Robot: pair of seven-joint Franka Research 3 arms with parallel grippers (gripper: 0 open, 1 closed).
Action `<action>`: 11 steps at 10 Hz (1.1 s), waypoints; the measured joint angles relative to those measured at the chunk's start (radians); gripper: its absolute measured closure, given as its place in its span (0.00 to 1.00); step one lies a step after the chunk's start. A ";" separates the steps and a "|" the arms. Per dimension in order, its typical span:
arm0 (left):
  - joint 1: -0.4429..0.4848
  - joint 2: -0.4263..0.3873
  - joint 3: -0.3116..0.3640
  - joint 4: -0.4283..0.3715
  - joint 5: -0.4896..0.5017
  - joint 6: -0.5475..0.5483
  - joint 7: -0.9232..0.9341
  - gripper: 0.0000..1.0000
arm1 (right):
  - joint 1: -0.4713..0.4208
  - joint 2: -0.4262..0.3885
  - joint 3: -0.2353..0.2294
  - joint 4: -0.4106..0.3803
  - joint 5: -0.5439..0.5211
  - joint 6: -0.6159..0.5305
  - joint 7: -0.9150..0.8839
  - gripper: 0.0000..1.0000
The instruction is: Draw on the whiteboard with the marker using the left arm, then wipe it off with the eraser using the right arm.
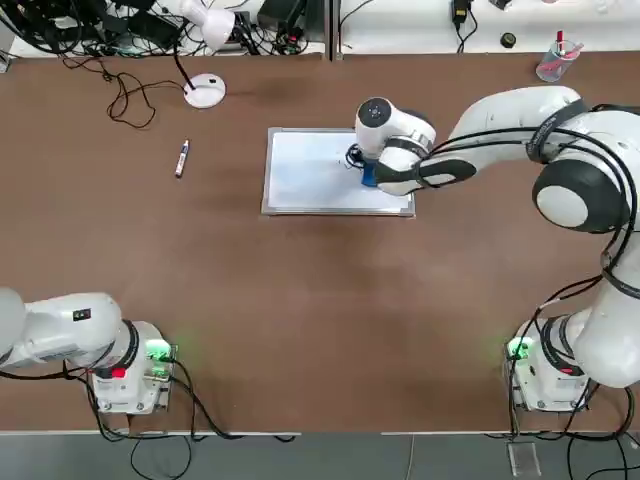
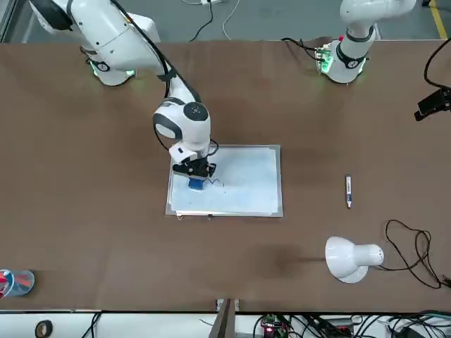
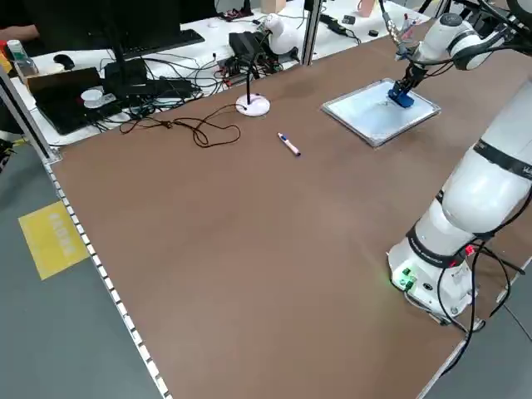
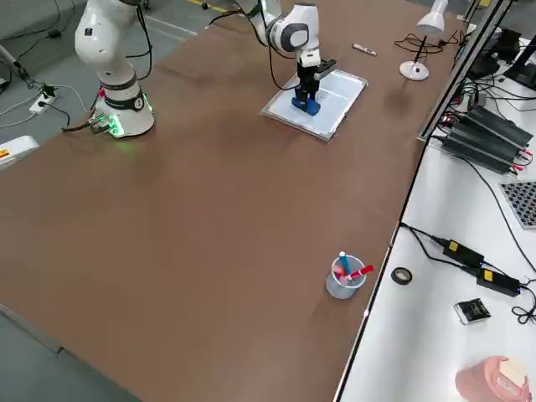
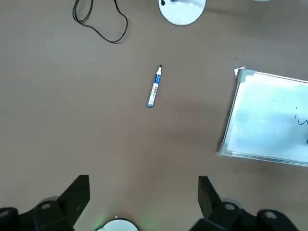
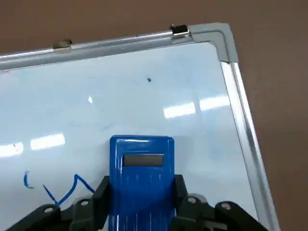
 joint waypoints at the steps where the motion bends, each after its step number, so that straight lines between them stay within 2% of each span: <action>1: 0.000 0.000 0.000 0.000 0.000 0.001 0.000 0.00 | 0.002 0.001 0.001 0.003 -0.014 -0.005 0.017 0.44; 5: 0.004 0.000 0.000 -0.001 0.000 0.001 0.000 0.00 | 0.011 0.030 0.001 0.051 -0.038 -0.011 0.067 0.44; 11: 0.005 0.000 0.000 -0.001 0.000 0.001 0.000 0.00 | 0.065 0.105 0.000 0.172 -0.051 -0.041 0.140 0.44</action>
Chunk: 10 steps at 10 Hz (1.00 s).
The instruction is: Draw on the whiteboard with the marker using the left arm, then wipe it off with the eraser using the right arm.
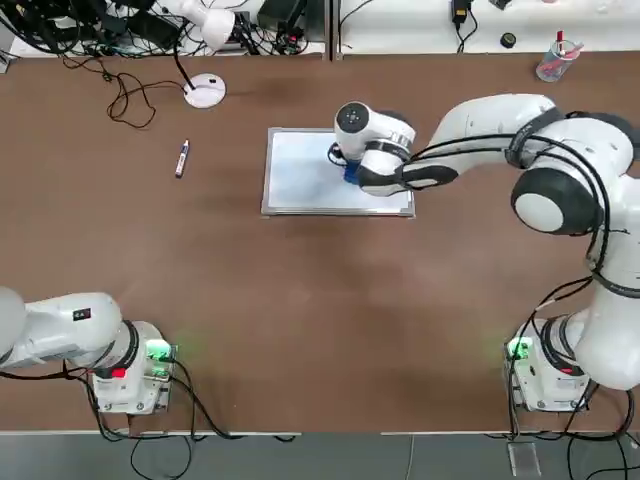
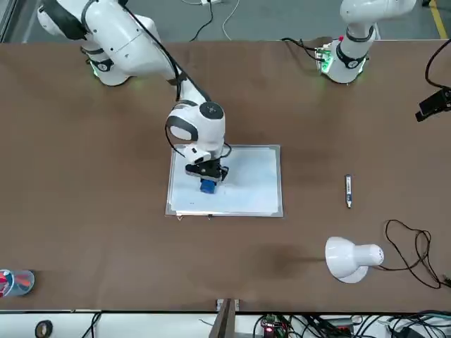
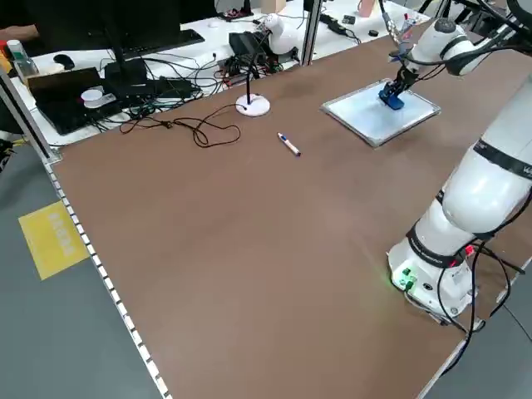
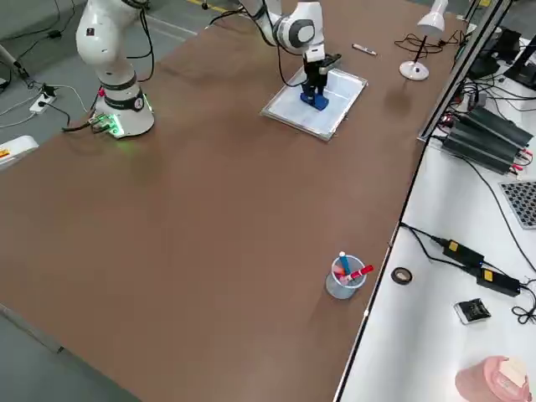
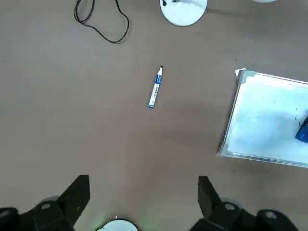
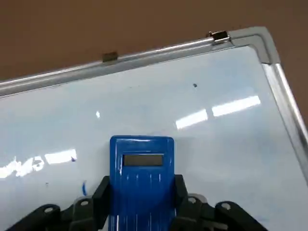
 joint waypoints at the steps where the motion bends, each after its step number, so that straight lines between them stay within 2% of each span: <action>1: 0.000 0.000 0.000 0.000 0.000 0.000 0.000 0.00 | 0.012 0.013 -0.001 0.026 -0.004 -0.021 0.019 0.44; 3: 0.000 0.000 0.000 0.000 0.000 0.000 0.000 0.00 | 0.028 0.034 -0.001 0.065 -0.004 -0.042 0.046 0.44; 6: 0.001 0.000 0.000 -0.001 0.000 0.000 0.000 0.00 | 0.027 0.039 0.000 0.080 -0.003 -0.062 0.043 0.44; 10: 0.011 0.000 0.000 -0.001 0.000 0.000 0.000 0.00 | -0.024 0.032 0.017 0.087 0.005 -0.098 -0.022 0.44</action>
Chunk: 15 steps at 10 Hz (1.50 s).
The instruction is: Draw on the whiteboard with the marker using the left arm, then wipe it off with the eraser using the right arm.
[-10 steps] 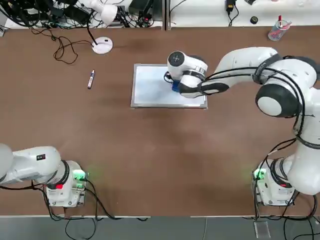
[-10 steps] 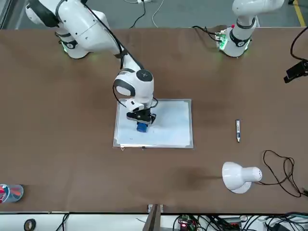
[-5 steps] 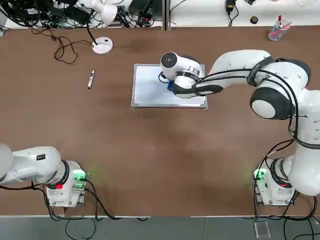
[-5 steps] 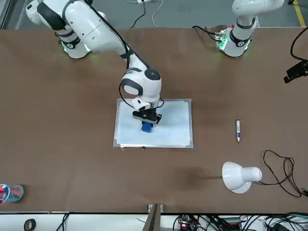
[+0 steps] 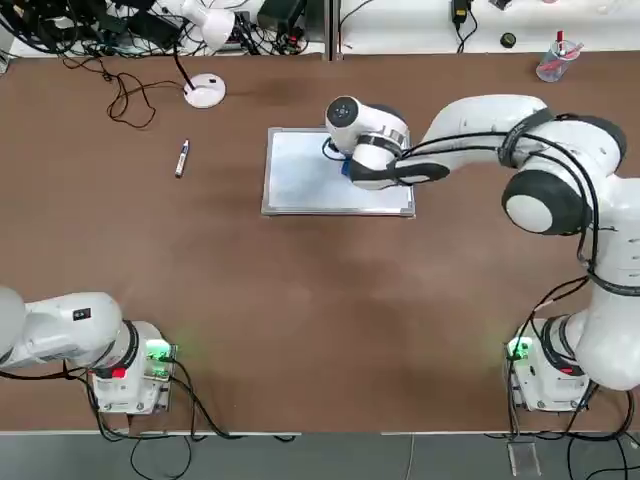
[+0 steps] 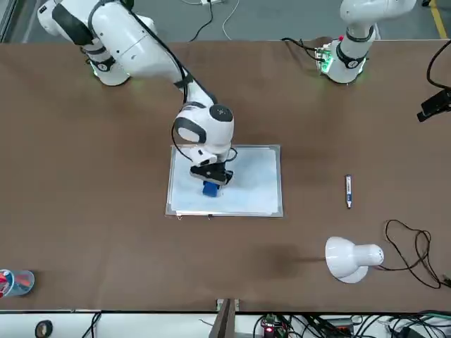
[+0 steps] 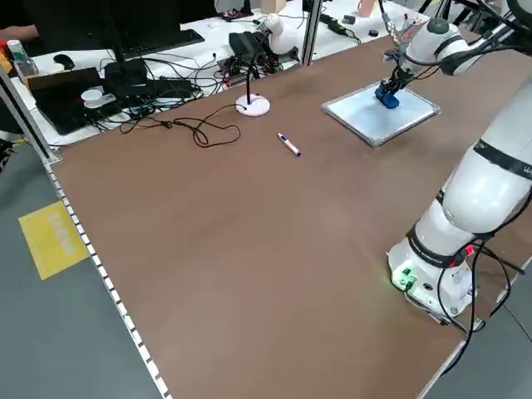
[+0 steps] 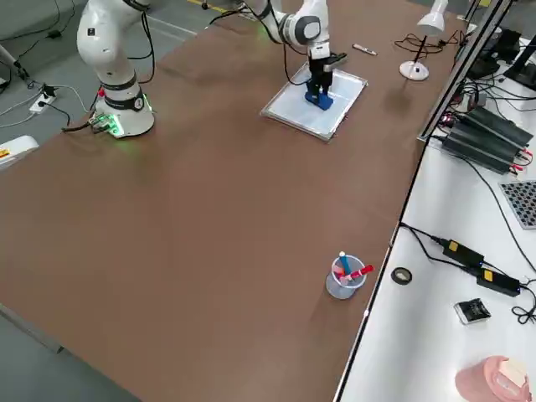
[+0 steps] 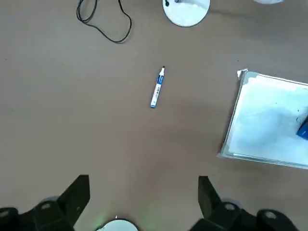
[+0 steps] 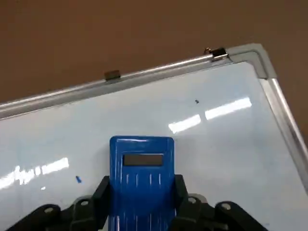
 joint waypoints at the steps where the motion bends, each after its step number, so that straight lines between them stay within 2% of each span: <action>1: 0.001 0.000 0.000 0.000 0.000 0.000 0.000 0.00 | -0.029 -0.011 0.024 0.001 0.018 -0.026 -0.030 0.44; 3: 0.001 0.000 0.000 0.000 0.000 0.000 0.000 0.00 | -0.078 -0.054 0.067 0.001 0.080 -0.092 -0.114 0.44; 6: 0.001 0.000 -0.001 -0.002 0.000 0.000 0.000 0.00 | -0.100 -0.118 0.083 -0.033 0.114 -0.137 -0.168 0.44; 11: 0.001 0.000 -0.001 -0.003 0.000 0.000 0.000 0.00 | -0.110 -0.118 0.077 -0.177 0.065 -0.035 -0.166 0.44; 15: 0.001 0.000 -0.002 -0.005 0.000 0.000 0.000 0.00 | -0.124 -0.117 0.074 -0.187 0.046 -0.020 -0.166 0.44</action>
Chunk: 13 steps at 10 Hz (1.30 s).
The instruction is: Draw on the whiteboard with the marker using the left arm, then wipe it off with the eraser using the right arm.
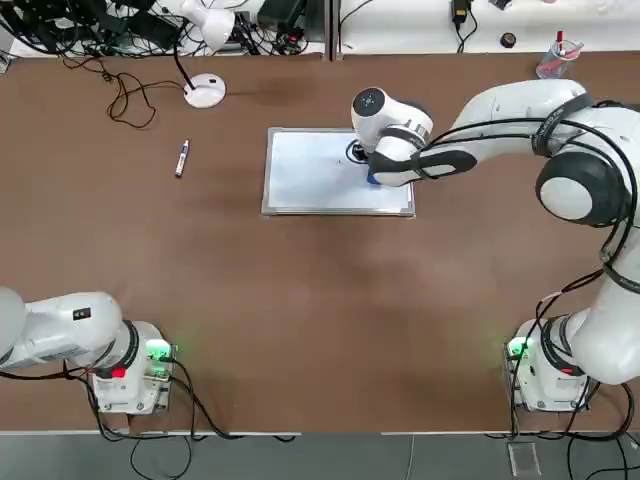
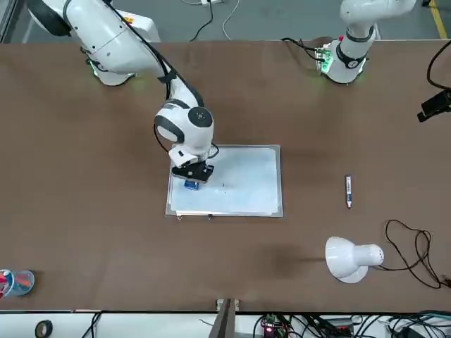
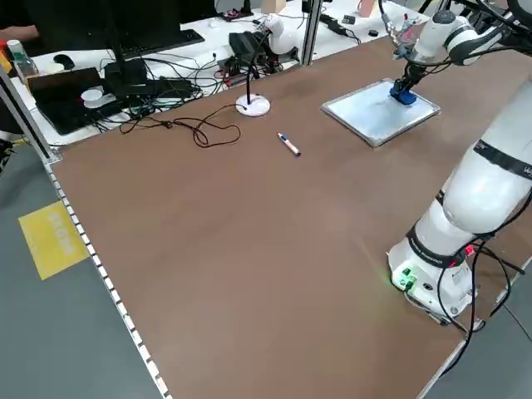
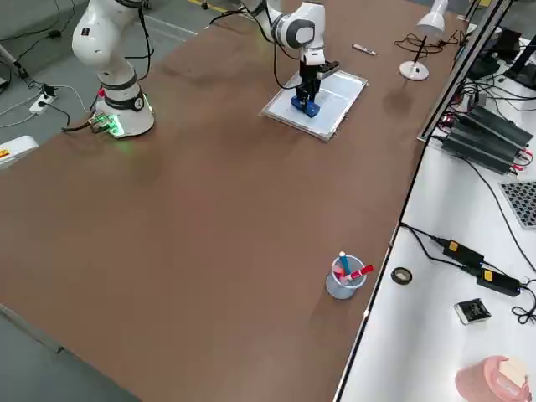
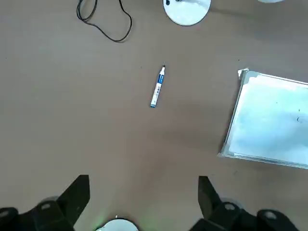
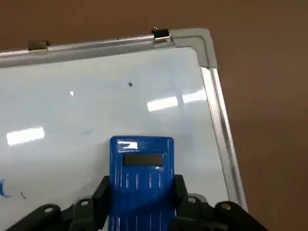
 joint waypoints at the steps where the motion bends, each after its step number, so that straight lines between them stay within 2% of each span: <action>1: 0.000 0.000 0.000 -0.001 0.000 0.000 0.000 0.00 | 0.000 0.000 0.000 0.001 -0.001 0.007 0.000 0.44; 8: 0.000 0.000 0.000 -0.008 0.000 0.000 0.000 0.00 | 0.016 0.038 0.005 0.031 -0.094 0.003 0.097 0.44; 13: 0.000 0.000 0.000 -0.008 0.000 0.000 0.000 0.00 | 0.051 0.112 0.005 0.157 -0.101 0.001 0.142 0.44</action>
